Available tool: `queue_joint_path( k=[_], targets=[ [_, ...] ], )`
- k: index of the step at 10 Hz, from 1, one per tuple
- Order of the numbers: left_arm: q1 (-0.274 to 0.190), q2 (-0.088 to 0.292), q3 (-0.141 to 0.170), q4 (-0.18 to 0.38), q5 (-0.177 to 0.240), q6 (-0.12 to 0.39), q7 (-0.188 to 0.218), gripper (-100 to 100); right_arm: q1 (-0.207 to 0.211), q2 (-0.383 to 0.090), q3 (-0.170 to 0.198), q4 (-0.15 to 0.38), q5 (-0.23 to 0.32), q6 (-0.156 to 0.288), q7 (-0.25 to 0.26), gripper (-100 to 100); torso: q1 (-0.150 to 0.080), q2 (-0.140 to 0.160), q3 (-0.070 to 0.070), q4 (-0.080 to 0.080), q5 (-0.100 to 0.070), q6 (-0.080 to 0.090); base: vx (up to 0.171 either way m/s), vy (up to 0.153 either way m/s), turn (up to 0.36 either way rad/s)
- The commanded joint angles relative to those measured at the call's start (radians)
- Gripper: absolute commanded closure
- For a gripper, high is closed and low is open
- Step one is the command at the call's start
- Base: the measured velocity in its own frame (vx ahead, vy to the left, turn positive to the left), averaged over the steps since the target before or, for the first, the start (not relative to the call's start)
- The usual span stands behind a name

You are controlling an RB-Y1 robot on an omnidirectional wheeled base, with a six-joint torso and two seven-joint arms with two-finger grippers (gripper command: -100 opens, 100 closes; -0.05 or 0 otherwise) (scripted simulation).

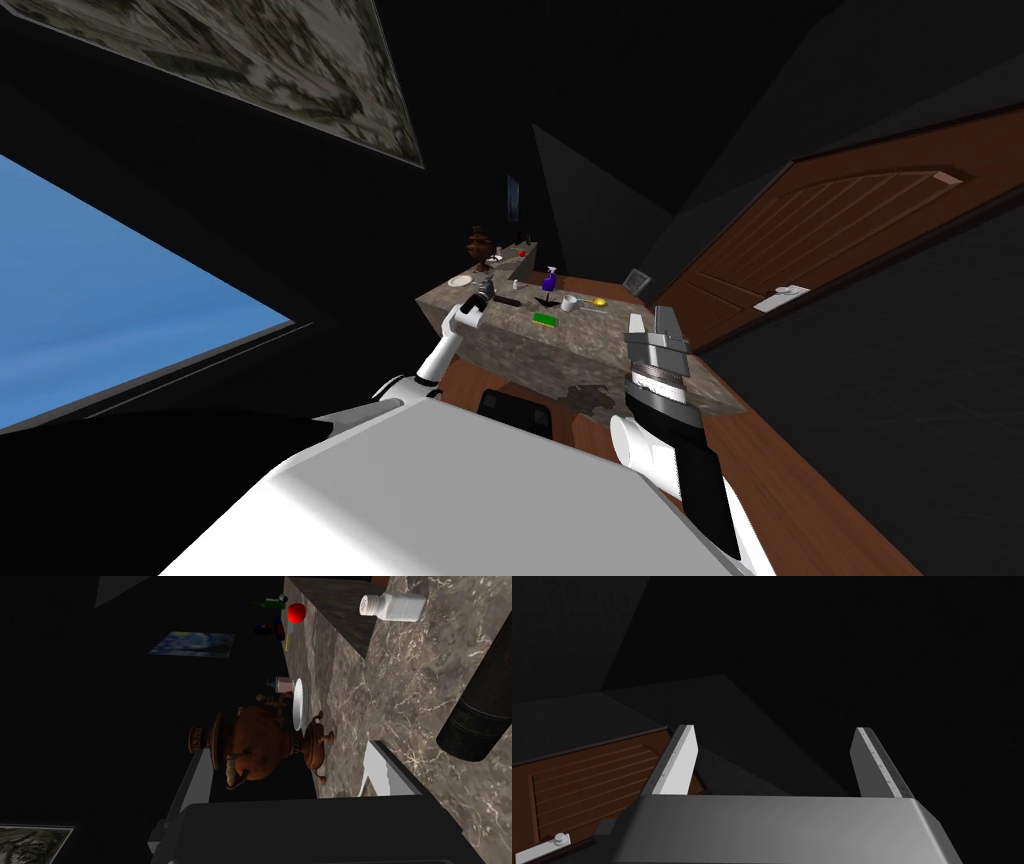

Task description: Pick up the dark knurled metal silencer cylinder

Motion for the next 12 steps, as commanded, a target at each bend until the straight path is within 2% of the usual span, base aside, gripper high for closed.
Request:
queue_joint_path(
  k=[1,3,4,5,6,7,8,9,10,11,12],
  targets=[
    [-0.050,0.003,0.003,0.050,-0.001,0.050,0.001,-100,0.000,0.000,0.000,0.000,0.000,0.000,0.000,0,0.000,0.000,0.000,0.000,0.000,0.000,0.003,-0.007,-0.056],
    [-0.062,0.003,0.003,0.067,-0.001,0.087,0.001,-100,0.000,0.000,0.000,0.000,0.000,0.000,0.000,0,0.000,0.000,0.000,0.000,0.000,0.000,0.002,-0.002,-0.012],
    [-0.113,0.001,0.006,0.118,-0.003,0.124,-0.002,-100,0.000,0.000,0.000,0.000,0.000,0.000,0.000,0,0.000,0.000,0.000,0.000,0.000,0.000,0.006,-0.003,-0.037],
    [-0.114,0.001,0.006,0.125,-0.003,0.152,-0.002,-100,0.000,0.000,0.000,0.000,0.000,0.000,0.000,0,0.000,0.000,0.000,0.000,0.000,0.000,0.007,-0.003,-0.033],
    [-0.154,-0.001,0.010,0.160,-0.004,0.182,-0.006,-100,0.000,0.000,0.000,0.000,0.000,0.000,0.000,0,0.000,0.000,0.000,0.000,0.000,0.000,0.013,-0.004,-0.045],
    [-0.165,-0.001,0.010,0.182,-0.004,0.216,-0.006,-100,0.000,0.000,0.000,0.000,0.000,0.000,0.000,0,0.000,-0.001,0.000,0.000,0.000,0.000,0.012,-0.003,-0.023],
    [-0.212,-0.004,0.015,0.216,-0.005,0.249,-0.012,-100,0.000,0.000,0.000,0.000,0.000,0.000,0.000,0,0.000,-0.001,0.000,0.000,0.000,0.000,0.017,-0.004,-0.039],
    [-0.215,-0.004,0.015,0.244,-0.005,0.277,-0.012,-100,0.000,0.000,0.000,0.000,0.000,0.000,0.000,0,0.000,-0.001,-0.001,0.000,0.000,0.000,0.016,0.000,-0.028],
    [-0.257,-0.007,0.021,0.280,-0.005,0.302,-0.020,-100,0.000,0.000,0.000,0.000,0.000,0.000,0.000,0,0.000,-0.001,-0.001,0.000,0.000,0.000,0.025,0.002,-0.043],
    [-0.263,-0.007,0.021,0.304,-0.005,0.330,-0.020,-100,0.000,0.000,0.000,0.000,0.000,0.000,0.000,0,0.000,-0.001,-0.001,0.000,0.000,0.000,0.022,0.001,-0.023],
    [-0.303,-0.010,0.028,0.331,-0.004,0.362,-0.030,-100,0.000,0.000,0.000,0.000,0.000,0.000,0.000,0,0.000,-0.001,-0.001,0.000,0.000,0.000,0.022,-0.007,-0.037]
  ],
)
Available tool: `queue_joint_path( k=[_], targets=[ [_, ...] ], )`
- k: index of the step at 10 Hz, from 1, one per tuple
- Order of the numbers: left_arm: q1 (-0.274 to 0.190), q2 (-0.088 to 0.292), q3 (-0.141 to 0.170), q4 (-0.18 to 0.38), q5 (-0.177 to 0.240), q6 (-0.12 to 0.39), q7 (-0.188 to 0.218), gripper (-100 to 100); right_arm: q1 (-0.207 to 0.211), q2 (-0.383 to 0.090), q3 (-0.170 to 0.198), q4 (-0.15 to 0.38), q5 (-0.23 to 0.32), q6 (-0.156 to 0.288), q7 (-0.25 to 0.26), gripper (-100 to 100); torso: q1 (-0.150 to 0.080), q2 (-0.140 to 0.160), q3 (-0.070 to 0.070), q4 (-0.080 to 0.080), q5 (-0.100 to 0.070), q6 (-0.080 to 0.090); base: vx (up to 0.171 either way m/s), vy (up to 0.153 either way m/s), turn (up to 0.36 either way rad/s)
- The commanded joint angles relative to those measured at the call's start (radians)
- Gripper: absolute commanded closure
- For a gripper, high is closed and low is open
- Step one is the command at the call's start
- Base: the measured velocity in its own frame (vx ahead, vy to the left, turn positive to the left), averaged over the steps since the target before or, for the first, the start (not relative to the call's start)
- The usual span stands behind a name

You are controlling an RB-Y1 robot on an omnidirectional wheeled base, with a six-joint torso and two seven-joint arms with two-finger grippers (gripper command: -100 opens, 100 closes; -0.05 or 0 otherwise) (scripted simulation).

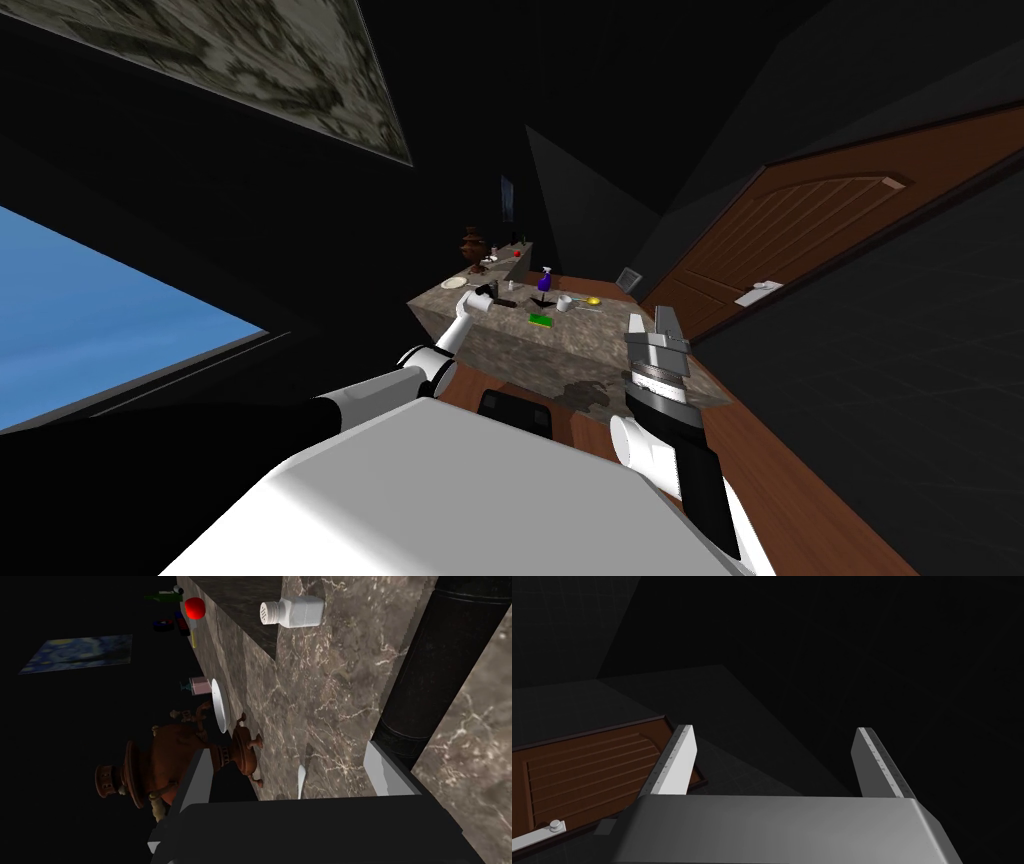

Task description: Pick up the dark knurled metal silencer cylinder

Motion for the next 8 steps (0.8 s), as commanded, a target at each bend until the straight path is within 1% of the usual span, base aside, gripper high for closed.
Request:
queue_joint_path(
  k=[1,2,3,4,5,6,7,8],
  targets=[
    [-0.029,0.000,0.004,0.050,0.002,0.050,-0.006,-100,0.000,0.000,0.000,0.000,0.000,0.000,0.000,0,0.000,0.000,0.000,0.000,0.000,0.000,0.022,-0.003,-0.018],
    [-0.029,0.000,0.004,0.051,0.002,0.059,-0.006,-100,0.000,0.000,0.000,0.000,0.000,0.000,0.000,0,0.000,0.000,0.000,0.000,0.000,0.000,0.012,0.002,0.004],
    [-0.074,-0.003,0.011,0.091,0.004,0.100,-0.017,-100,0.000,0.000,0.000,0.000,0.000,0.000,0.000,0,0.001,0.001,0.000,0.000,0.000,0.000,0.021,0.002,-0.026],
    [-0.074,-0.003,0.011,0.111,0.004,0.116,-0.017,-100,0.000,0.000,0.000,0.000,0.000,0.000,0.000,0,0.001,0.000,0.000,0.000,0.000,0.000,0.026,0.002,-0.032],
    [-0.117,-0.006,0.018,0.150,0.006,0.148,-0.028,-100,0.000,0.000,0.000,0.000,0.000,0.000,0.000,0,0.001,0.000,0.000,0.000,0.000,0.000,0.034,0.008,-0.038],
    [-0.117,-0.006,0.018,0.169,0.006,0.170,-0.028,-100,0.000,0.000,0.000,0.000,0.000,0.000,0.000,0,0.001,-0.001,0.000,0.000,0.000,0.000,0.032,0.004,-0.019],
    [-0.157,-0.008,0.027,0.199,0.008,0.207,-0.041,-100,0.000,0.000,0.000,0.000,0.000,0.000,0.000,0,0.001,0.000,0.000,0.000,0.000,0.000,0.036,0.002,-0.026],
    [-0.157,-0.008,0.027,0.224,0.008,0.222,-0.041,-100,0.000,0.000,0.000,0.000,0.000,0.000,0.000,0,0.001,-0.001,0.000,0.000,0.000,0.000,0.032,0.000,-0.020]
  ],
)
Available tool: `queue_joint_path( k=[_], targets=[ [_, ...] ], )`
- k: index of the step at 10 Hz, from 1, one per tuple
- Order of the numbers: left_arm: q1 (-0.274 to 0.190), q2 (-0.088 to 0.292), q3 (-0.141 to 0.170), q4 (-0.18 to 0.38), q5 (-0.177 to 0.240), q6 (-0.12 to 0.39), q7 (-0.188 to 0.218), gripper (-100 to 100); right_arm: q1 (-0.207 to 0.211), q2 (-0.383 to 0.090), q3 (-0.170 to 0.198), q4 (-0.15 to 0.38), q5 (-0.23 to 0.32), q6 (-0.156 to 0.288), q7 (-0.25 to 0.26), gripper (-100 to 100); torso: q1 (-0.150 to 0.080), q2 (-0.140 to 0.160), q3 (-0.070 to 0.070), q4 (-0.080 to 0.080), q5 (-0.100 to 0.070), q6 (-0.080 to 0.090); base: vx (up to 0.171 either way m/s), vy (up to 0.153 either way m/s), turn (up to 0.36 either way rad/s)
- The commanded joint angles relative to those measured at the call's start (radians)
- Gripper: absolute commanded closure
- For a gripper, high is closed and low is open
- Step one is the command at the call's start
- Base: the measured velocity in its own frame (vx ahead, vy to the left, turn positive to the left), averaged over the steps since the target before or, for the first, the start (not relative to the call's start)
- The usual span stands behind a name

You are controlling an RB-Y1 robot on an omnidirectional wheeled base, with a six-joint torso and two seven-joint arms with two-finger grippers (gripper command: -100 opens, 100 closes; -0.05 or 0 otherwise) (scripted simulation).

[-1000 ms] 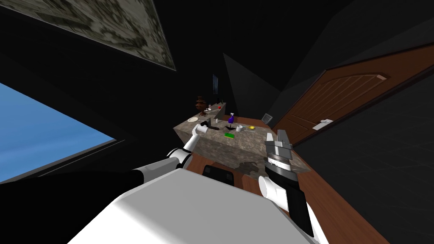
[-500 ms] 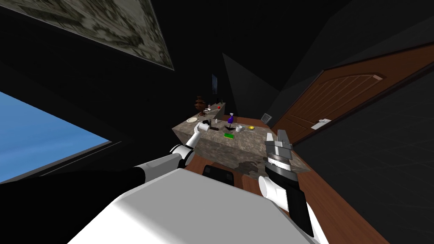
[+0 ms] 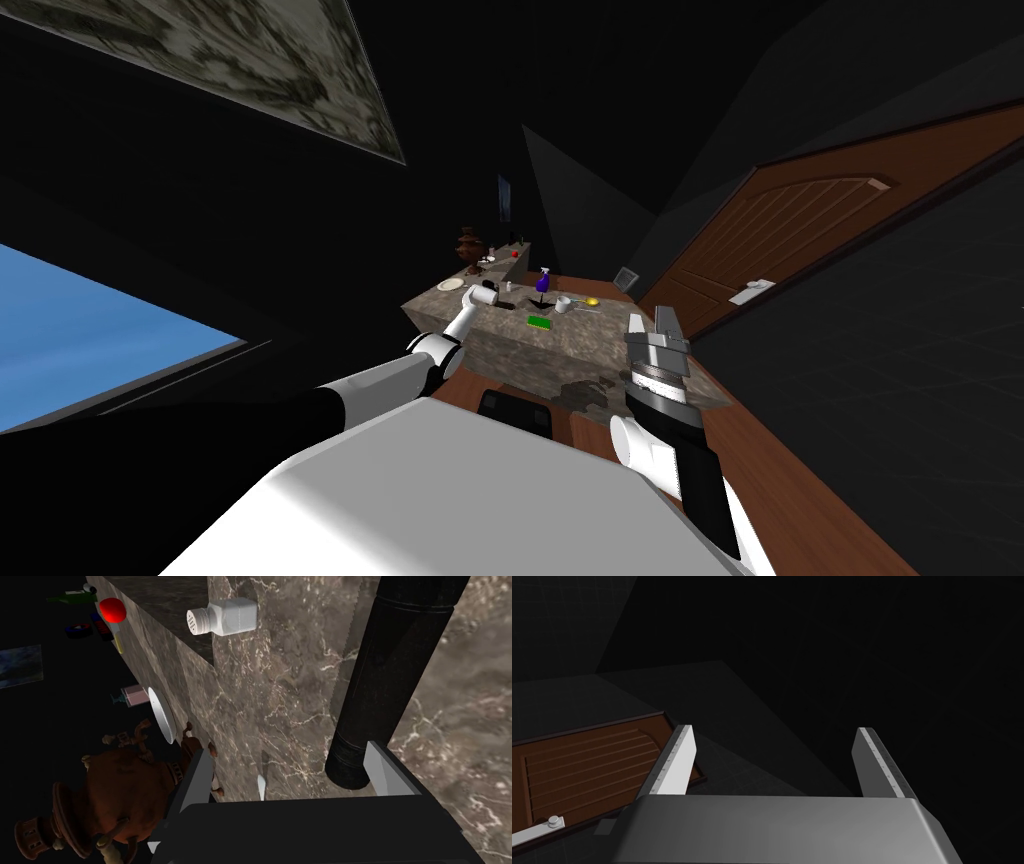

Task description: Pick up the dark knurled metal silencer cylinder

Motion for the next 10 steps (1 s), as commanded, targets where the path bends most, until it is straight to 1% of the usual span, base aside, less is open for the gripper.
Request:
queue_joint_path(
  k=[1,2,3,4,5,6,7,8,9,10],
  targets=[
    [-0.004,0.001,0.001,0.028,0.002,0.006,-0.003,-100,0.000,0.000,0.000,0.000,0.000,0.000,0.000,0,0.000,0.000,0.000,0.000,0.000,0.000,0.013,-0.002,-0.001],
    [-0.042,-0.001,0.010,0.065,0.005,0.055,-0.016,-100,0.000,0.000,0.000,0.000,0.000,0.000,0.000,0,0.000,0.001,0.001,0.000,0.000,0.000,0.024,0.003,-0.032],
    [-0.042,-0.001,0.010,0.084,0.005,0.055,-0.016,-100,0.000,0.000,0.000,0.000,0.000,0.000,0.000,0,0.000,0.001,0.000,0.000,0.000,0.000,0.029,0.004,-0.020],
    [-0.079,-0.003,0.018,0.116,0.008,0.099,-0.030,-100,0.000,0.000,0.000,0.000,0.000,0.000,0.000,0,0.000,0.000,0.000,0.000,0.000,0.000,0.040,0.000,-0.021],
    [-0.079,-0.003,0.018,0.138,0.008,0.102,-0.030,-100,0.000,0.000,0.000,0.000,0.000,0.000,0.000,0,0.000,0.000,0.000,0.000,0.000,0.000,0.037,0.003,-0.017],
    [-0.112,-0.004,0.027,0.180,0.012,0.139,-0.045,-100,0.000,0.000,0.000,0.000,0.000,0.000,0.000,0,0.000,0.000,0.000,0.000,0.000,0.000,0.040,0.012,-0.027],
    [-0.112,-0.004,0.027,0.190,0.012,0.146,-0.045,-100,0.000,0.000,0.000,0.000,0.000,0.000,0.000,0,0.001,-0.001,0.000,0.000,0.000,0.000,0.030,0.007,-0.015],
    [-0.144,-0.006,0.035,0.239,0.016,0.177,-0.059,-100,0.000,0.000,0.000,0.000,0.000,0.000,0.000,0,0.001,0.000,0.000,0.000,0.000,0.000,0.038,-0.004,-0.022],
    [-0.144,-0.006,0.035,0.239,0.016,0.186,-0.059,-100,0.000,0.000,0.000,0.000,0.000,0.000,0.000,0,0.000,0.000,0.000,0.000,0.000,0.000,0.032,-0.003,-0.011],
    [-0.172,-0.008,0.043,0.279,0.020,0.224,-0.073,-100,0.000,0.000,0.000,0.000,0.000,0.000,0.000,0,0.000,0.000,0.000,0.000,0.000,0.000,0.034,0.007,-0.020]
  ],
)
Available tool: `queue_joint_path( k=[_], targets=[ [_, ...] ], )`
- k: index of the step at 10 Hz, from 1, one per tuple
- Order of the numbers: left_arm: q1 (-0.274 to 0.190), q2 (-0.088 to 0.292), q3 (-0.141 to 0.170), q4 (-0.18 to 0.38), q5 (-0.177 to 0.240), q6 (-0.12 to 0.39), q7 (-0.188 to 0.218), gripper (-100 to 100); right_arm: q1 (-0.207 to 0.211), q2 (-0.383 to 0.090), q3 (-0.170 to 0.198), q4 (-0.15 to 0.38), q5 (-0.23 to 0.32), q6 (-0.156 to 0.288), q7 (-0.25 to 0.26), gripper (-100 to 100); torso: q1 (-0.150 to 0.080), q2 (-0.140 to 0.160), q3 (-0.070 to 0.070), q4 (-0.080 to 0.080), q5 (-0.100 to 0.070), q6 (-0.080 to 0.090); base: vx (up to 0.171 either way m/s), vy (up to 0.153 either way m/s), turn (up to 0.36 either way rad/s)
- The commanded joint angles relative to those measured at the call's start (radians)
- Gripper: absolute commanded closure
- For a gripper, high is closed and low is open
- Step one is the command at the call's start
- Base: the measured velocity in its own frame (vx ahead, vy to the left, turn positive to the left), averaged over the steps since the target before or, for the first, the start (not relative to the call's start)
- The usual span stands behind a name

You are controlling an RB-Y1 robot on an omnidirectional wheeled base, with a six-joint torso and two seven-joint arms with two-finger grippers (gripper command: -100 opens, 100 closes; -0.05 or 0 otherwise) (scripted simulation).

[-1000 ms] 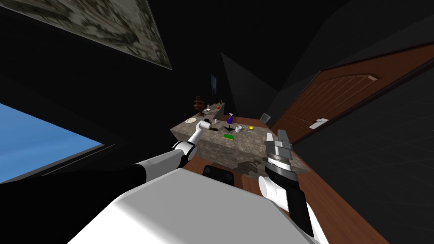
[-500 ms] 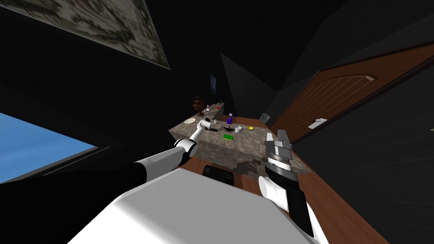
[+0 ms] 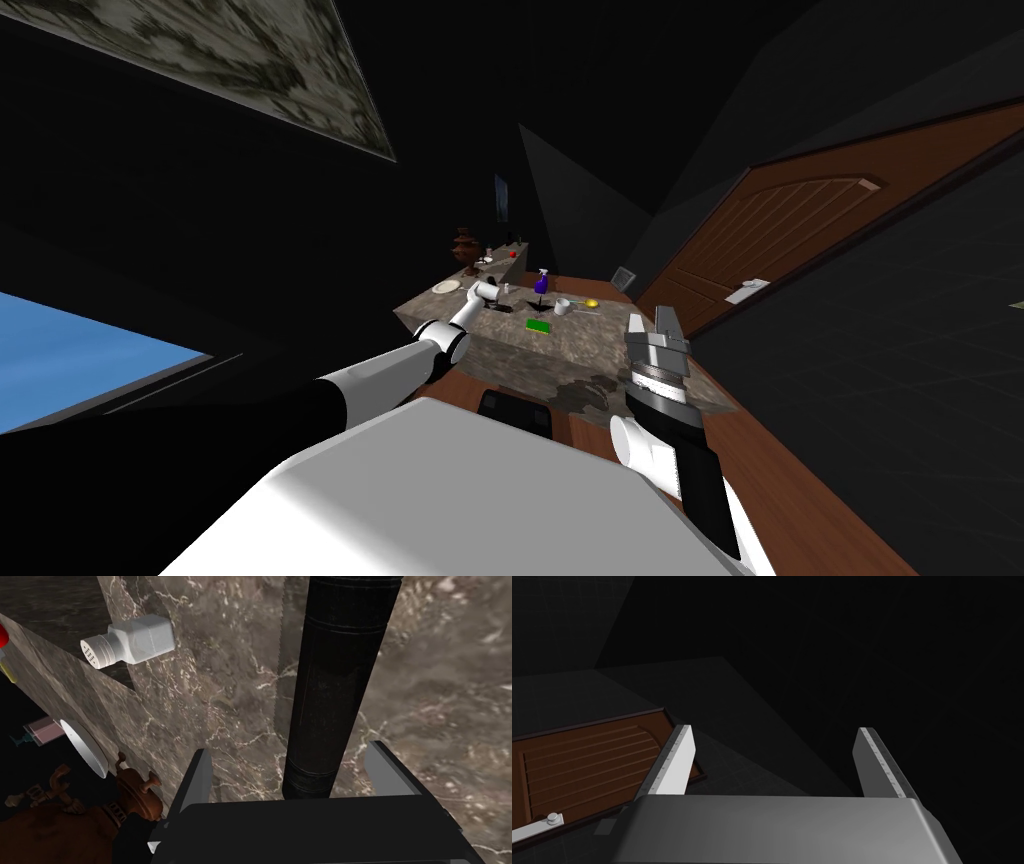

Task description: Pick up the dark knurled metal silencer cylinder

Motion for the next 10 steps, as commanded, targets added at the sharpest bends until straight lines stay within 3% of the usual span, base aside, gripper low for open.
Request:
queue_joint_path(
  k=[1,2,10],
  targets=[
    [-0.017,0.000,0.005,0.029,0.003,0.023,-0.009,-100,0.000,0.000,0.000,0.000,0.000,0.000,0.000,0,0.000,0.000,0.000,0.000,0.000,0.000,0.032,0.008,-0.015],
    [-0.043,-0.002,0.013,0.064,0.007,0.057,-0.022,-100,0.000,0.000,0.000,0.000,0.000,0.000,0.000,0,0.000,0.000,0.000,0.000,0.000,0.000,0.036,0.007,-0.018],
    [-0.130,-0.011,0.042,0.220,0.023,0.173,-0.075,-100,0.000,0.000,0.000,0.000,0.000,0.000,0.000,0,0.000,0.000,0.000,0.000,0.000,0.000,0.035,0.005,-0.013]
  ],
)
